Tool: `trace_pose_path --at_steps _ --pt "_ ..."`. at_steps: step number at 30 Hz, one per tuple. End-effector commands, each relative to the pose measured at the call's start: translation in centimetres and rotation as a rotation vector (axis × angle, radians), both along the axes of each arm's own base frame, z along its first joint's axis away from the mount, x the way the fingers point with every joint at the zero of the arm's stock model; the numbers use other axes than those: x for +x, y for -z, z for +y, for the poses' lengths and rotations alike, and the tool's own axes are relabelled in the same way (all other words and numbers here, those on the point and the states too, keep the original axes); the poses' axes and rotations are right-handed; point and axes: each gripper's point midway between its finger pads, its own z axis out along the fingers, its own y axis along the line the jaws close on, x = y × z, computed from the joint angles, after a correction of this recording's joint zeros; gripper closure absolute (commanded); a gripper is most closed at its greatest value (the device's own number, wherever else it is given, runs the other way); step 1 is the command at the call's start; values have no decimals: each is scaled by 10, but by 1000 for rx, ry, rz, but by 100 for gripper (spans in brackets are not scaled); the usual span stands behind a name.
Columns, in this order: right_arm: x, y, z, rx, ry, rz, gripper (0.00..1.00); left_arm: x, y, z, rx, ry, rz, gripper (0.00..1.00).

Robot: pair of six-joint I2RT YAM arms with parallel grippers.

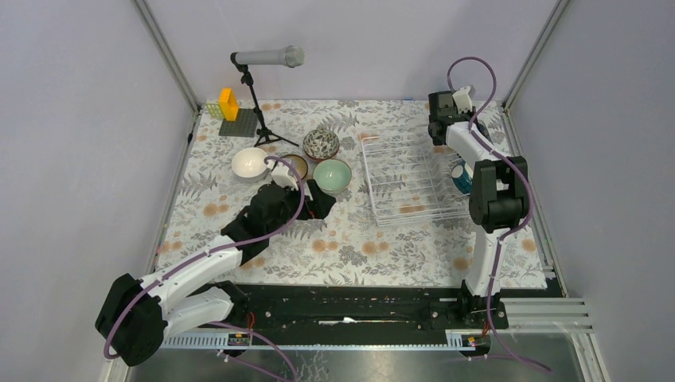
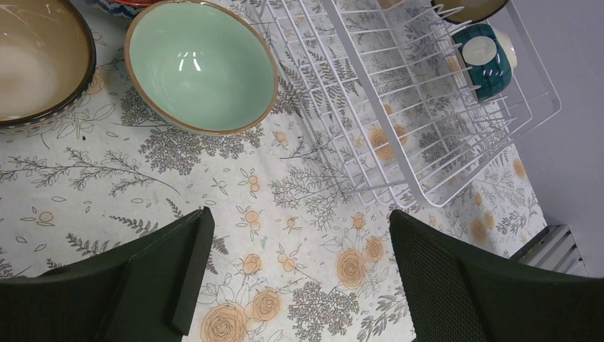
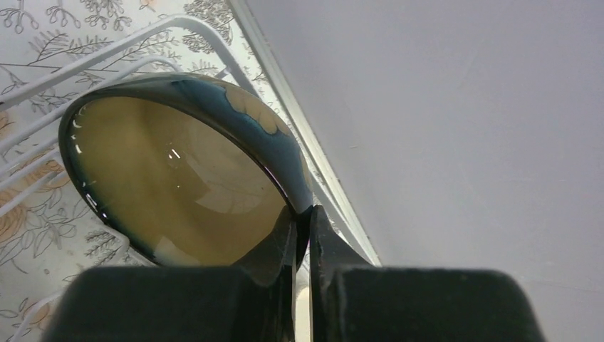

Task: Unload the bowls from the dish rack

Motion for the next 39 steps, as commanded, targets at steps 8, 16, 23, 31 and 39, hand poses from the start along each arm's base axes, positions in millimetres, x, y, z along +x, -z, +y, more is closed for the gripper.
trace_pose_path --at_steps 8,16,23,31,39 --pt "-5 -139 2 -107 88 -369 99 7 -29 1 -25 -17 -75 1" --pt "-4 -161 71 168 -254 -442 100 6 -31 2 -38 -25 -77 1" --pt "-25 -155 185 727 -695 -422 100 6 -44 1 -57 -32 -68 1" --pt "-65 -142 260 923 -811 -323 97 16 -78 0 -33 -59 -60 1" --pt "-91 -120 294 948 -759 -239 97 34 -93 -11 -70 -96 -33 4"
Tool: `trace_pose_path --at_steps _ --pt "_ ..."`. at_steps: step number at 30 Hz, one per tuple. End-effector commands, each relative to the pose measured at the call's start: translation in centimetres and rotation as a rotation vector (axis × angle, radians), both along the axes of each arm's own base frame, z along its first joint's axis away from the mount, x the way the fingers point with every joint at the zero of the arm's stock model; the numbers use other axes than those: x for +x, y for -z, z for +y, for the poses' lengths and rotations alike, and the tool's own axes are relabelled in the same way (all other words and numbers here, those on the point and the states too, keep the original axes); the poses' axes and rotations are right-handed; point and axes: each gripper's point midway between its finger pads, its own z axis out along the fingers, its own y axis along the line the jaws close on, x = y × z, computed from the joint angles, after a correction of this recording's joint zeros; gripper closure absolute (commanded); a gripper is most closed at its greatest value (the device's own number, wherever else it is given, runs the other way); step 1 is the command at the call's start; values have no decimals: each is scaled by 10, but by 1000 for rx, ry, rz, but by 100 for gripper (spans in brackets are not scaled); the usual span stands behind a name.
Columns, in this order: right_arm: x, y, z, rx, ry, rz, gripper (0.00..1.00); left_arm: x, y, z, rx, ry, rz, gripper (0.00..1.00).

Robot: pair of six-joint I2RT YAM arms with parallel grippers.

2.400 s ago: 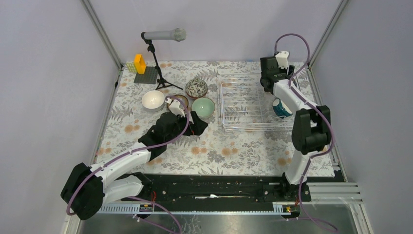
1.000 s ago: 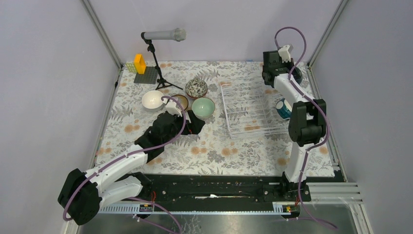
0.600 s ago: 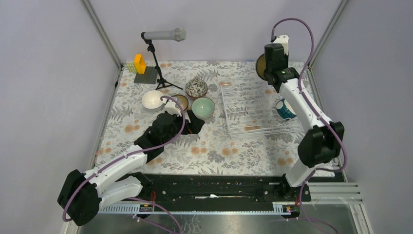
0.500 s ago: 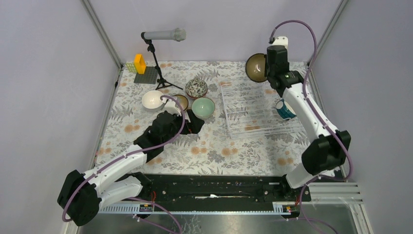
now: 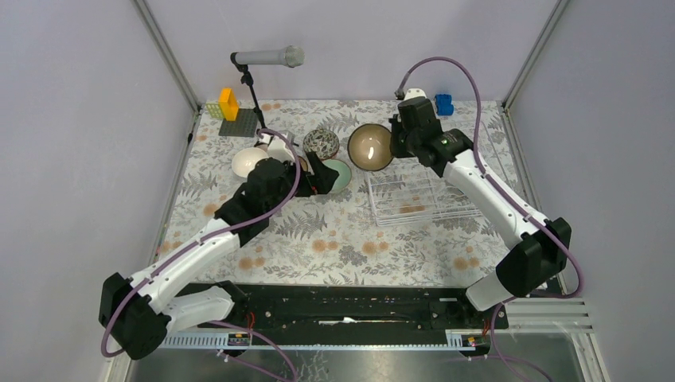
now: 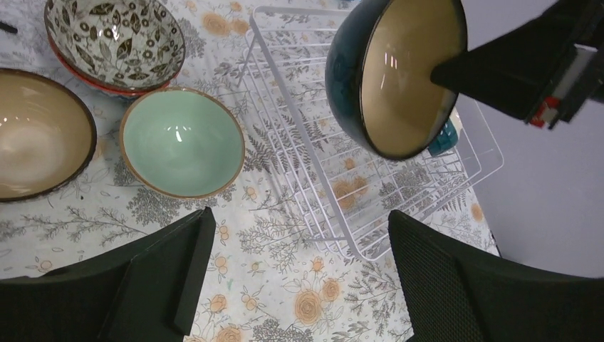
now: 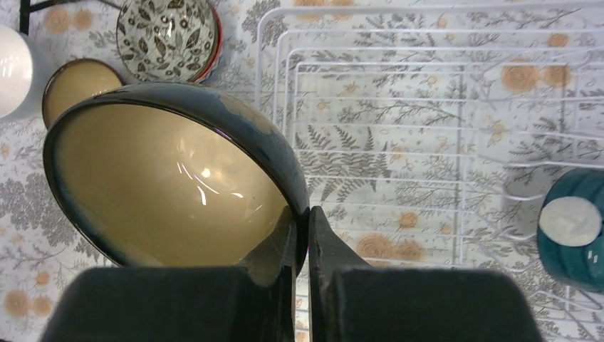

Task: Unload the bowls from the dish rack

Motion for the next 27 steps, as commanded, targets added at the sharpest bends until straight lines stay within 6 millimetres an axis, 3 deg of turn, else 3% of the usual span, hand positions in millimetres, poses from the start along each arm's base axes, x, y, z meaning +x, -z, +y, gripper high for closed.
trace_pose_path --at_steps 1,9,18,23,27 --pt "-1 -27 22 84 34 -71 97 15 -9 -4 -25 -59 29 6" --pt "-18 -19 41 43 1 -56 98 23 -3 -22 -37 -25 81 11" --pt "-31 -18 52 17 -28 -56 98 24 -1 -26 -49 -25 86 13" --pt "-39 -18 63 -4 -47 -64 96 30 9 -20 -30 -77 108 28" --pt "-41 -5 69 -91 -28 -48 97 37 19 -11 -3 -156 133 42"
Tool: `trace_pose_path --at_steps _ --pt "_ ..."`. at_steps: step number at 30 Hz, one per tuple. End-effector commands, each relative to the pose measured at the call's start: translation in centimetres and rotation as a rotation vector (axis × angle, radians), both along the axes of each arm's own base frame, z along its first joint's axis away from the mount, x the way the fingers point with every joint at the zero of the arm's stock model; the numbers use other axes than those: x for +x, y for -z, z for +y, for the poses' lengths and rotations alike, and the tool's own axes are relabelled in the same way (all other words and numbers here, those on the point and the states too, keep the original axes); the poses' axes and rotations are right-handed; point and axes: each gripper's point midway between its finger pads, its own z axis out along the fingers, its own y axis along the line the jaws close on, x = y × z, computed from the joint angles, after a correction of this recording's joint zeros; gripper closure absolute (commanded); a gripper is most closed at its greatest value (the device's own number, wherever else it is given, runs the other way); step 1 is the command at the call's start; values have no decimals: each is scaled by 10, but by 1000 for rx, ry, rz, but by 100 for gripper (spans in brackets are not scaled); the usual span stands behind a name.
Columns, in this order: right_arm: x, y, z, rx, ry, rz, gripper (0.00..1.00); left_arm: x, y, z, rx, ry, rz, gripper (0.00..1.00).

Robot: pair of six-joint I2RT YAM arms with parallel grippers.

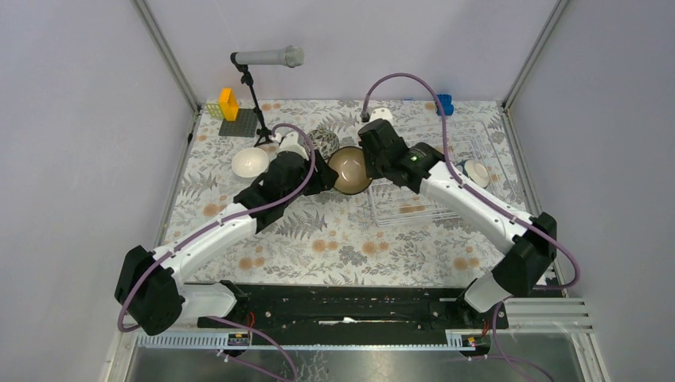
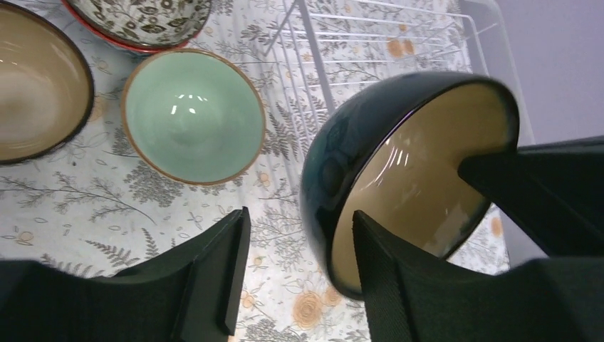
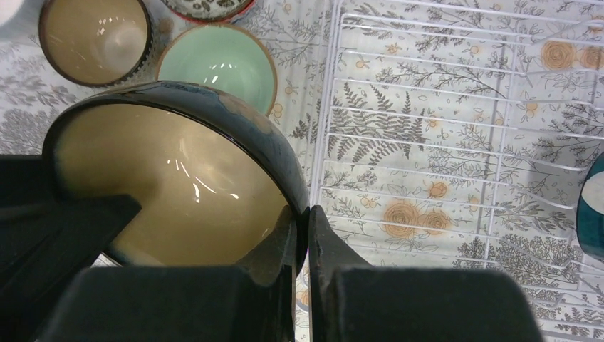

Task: Unload the bowls from the dish rack

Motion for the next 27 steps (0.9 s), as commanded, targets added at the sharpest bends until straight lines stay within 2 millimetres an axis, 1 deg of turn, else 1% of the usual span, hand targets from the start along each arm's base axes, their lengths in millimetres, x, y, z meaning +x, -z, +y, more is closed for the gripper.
trace_pose_path --at_steps 1,2,6,9,10,14,21,23,25,26,27 --pt "10 -17 16 1 51 -76 97 18 -19 5 -9 -100 -38 47" --pt "10 -15 17 -9 55 -76 97 19 -18 6 -1 -111 -37 50" --pt "9 -10 25 -19 49 -73 97 21 -11 10 29 -136 -34 57" --pt "6 -8 35 -2 22 -65 97 23 -5 13 55 -152 -25 67" --pt "5 -8 38 5 14 -66 97 23 -2 14 64 -158 -21 68" --pt "4 -7 43 15 8 -70 96 23 6 16 84 -164 -6 69" --pt "5 -5 49 9 -3 -72 95 19 16 8 104 -118 20 68" --pt "6 -6 49 11 -3 -77 95 18 21 8 120 -113 32 75" --pt "6 -7 50 14 -5 -85 94 17 26 8 140 -112 46 77" --pt "6 -7 52 20 -13 -88 93 17 28 9 150 -113 52 82" --pt "6 -7 54 23 -25 -87 92 16 31 9 159 -113 59 90"
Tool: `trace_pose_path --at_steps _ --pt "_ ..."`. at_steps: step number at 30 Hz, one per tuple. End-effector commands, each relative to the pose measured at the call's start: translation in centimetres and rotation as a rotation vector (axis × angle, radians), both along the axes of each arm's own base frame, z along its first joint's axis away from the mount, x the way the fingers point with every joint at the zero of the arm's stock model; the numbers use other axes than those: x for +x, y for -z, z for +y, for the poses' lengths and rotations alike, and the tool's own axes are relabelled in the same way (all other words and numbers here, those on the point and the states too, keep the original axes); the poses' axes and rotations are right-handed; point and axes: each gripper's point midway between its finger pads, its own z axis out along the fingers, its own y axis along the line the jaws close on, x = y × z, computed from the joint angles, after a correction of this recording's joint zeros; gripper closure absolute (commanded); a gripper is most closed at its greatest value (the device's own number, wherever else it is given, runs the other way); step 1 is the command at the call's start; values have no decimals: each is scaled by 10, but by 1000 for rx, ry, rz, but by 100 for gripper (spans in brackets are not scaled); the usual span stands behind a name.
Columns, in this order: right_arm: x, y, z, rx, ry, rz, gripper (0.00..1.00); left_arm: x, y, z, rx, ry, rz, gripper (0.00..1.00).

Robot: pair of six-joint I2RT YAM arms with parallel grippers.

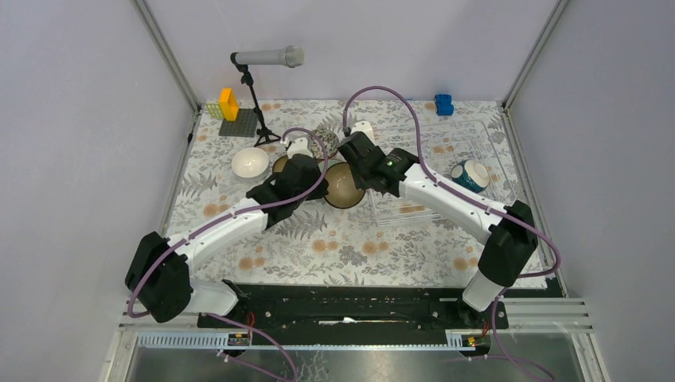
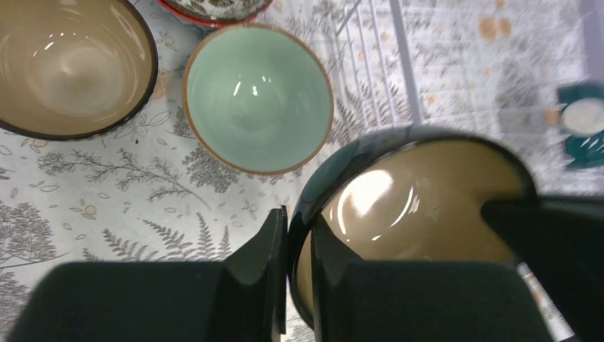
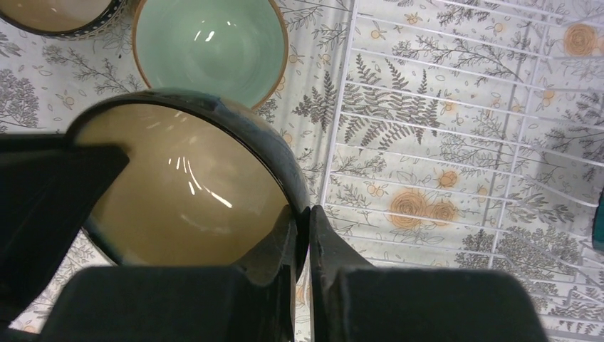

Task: Unload the bowls from the dish rack

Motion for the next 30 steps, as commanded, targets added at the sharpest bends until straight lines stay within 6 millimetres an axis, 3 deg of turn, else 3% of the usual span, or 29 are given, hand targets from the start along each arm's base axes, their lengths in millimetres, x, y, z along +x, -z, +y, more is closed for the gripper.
trace_pose_path --at_steps 1,4,5,7,14,21,27,30 --pt "19 -51 29 172 4 -147 91 5 -6 -5 6 -8 1 99" --pt "16 -51 35 198 -33 -143 84 4 -1 -3 33 -16 23 100" --pt "15 -52 38 208 -45 -143 75 3 0 -2 39 -21 24 100" --pt "13 -53 40 221 -73 -144 68 2 -1 3 41 -38 20 100" --pt "4 -67 31 241 -124 -205 39 -6 4 35 74 -137 64 100" --pt "-1 -79 15 299 -103 -303 32 -24 3 74 72 -245 88 100" --pt "-4 -83 5 348 -77 -365 27 -30 24 121 25 -409 179 100" --pt "-6 -90 -1 363 -62 -384 7 -26 29 151 9 -520 191 100"
